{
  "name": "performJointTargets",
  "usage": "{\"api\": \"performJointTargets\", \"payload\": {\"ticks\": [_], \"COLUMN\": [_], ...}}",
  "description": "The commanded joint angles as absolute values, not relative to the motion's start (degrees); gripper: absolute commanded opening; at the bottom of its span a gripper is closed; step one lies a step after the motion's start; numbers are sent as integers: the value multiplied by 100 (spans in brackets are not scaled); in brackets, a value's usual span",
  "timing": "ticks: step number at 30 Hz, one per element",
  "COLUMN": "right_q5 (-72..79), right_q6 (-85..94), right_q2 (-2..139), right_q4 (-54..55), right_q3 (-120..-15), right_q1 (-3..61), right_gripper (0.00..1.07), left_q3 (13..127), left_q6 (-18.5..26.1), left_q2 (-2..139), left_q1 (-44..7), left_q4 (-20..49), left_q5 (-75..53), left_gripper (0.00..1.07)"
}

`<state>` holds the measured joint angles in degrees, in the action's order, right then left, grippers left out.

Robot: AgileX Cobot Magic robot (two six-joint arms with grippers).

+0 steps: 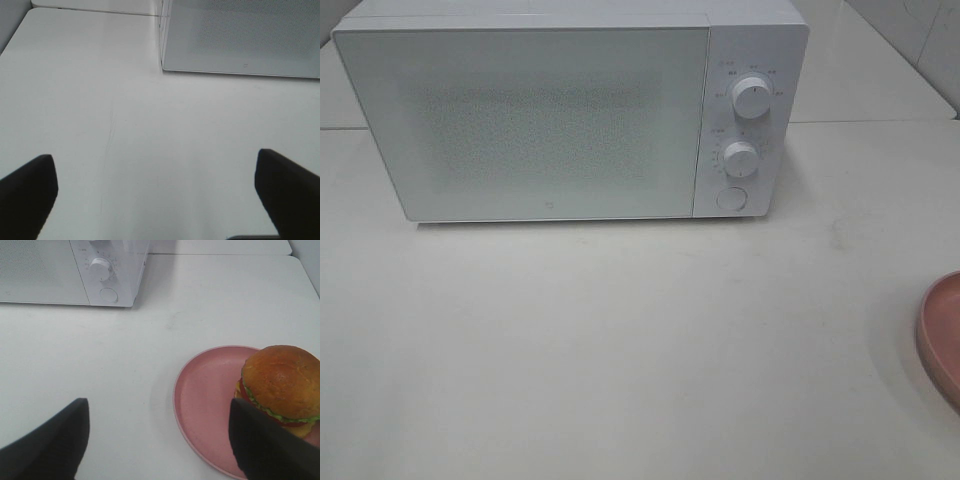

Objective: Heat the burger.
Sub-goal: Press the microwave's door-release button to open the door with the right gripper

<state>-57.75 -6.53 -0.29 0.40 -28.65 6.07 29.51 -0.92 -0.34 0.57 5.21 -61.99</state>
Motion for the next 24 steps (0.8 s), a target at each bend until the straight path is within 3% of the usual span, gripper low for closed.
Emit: {"api": "performJointTargets", "payload": {"ticks": [1, 24], "right_q5": [-5684, -5455], "right_q6": [-625, -922], "right_q2": [-183, 476], "right_q4": [40, 40], "right_q3": [-2848, -3019], "right_q1": [573, 573], "right_gripper": [75, 75], "left_q3": [2951, 2951], "left_q6": [-80, -80], "left_q2": [-155, -155], "left_q1": [23, 23], "left_q4": [561, 561], "left_q5": [-6125, -6125], "left_gripper": [100, 100]}}
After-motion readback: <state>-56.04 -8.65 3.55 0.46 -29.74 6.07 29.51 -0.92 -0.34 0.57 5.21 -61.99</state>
